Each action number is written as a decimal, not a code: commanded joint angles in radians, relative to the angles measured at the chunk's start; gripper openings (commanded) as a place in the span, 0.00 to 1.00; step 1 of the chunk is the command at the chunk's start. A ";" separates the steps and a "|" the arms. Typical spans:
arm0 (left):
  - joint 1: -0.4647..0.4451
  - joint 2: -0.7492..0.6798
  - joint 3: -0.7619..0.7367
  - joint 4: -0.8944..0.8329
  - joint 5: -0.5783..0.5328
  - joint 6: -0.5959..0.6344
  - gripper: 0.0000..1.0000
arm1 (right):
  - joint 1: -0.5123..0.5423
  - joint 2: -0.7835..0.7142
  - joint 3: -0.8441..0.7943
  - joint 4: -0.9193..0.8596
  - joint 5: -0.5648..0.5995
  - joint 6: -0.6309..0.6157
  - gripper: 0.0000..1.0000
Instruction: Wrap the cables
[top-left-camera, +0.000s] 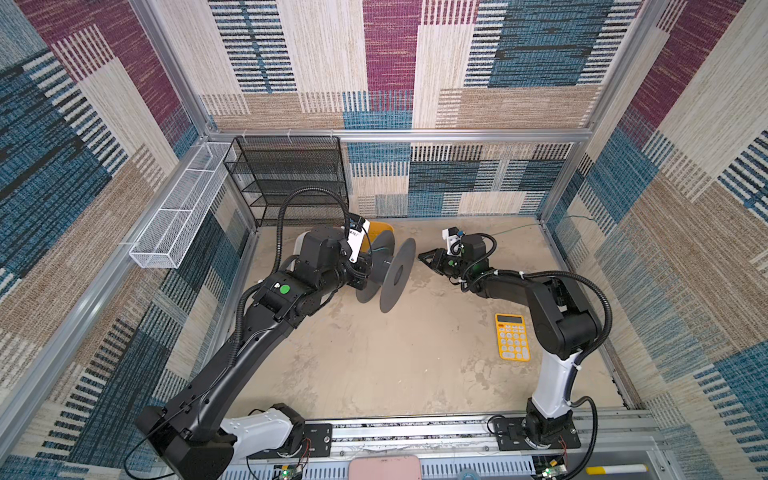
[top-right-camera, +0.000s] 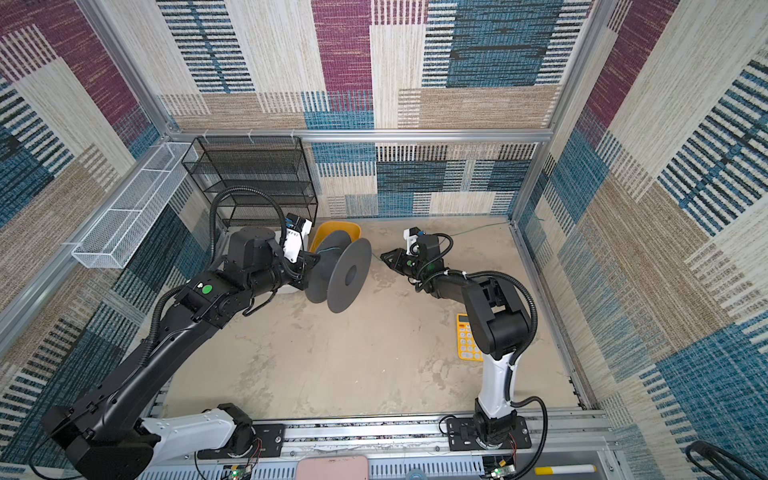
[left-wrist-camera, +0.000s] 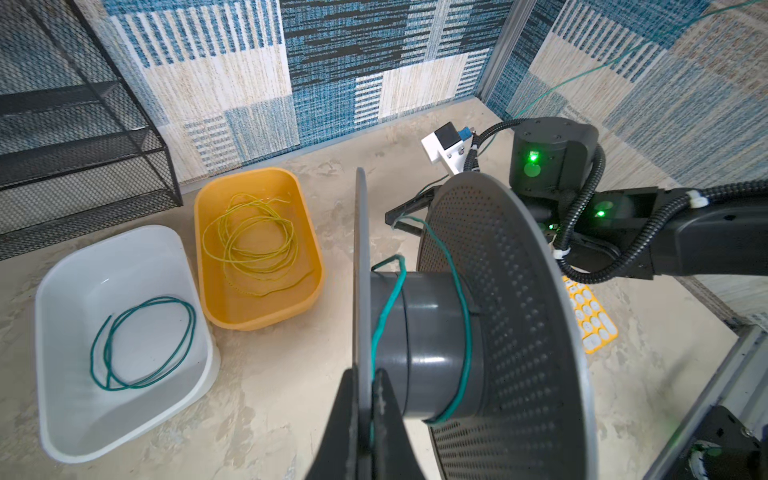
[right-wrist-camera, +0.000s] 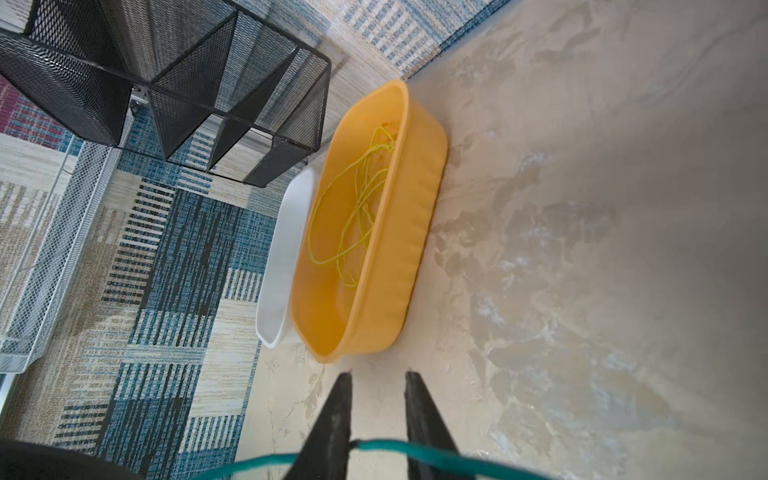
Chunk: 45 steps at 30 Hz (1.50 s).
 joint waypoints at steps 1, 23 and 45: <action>-0.001 0.012 0.010 0.077 0.049 -0.025 0.00 | -0.019 -0.007 0.011 0.016 -0.021 0.000 0.33; -0.005 -0.063 -0.074 -0.087 -0.178 0.022 0.00 | -0.149 -0.127 0.103 -0.144 -0.076 0.034 0.74; -0.005 -0.190 -0.103 -0.132 -0.194 -0.013 0.00 | -0.287 -0.475 -0.274 -0.090 -0.134 0.191 0.93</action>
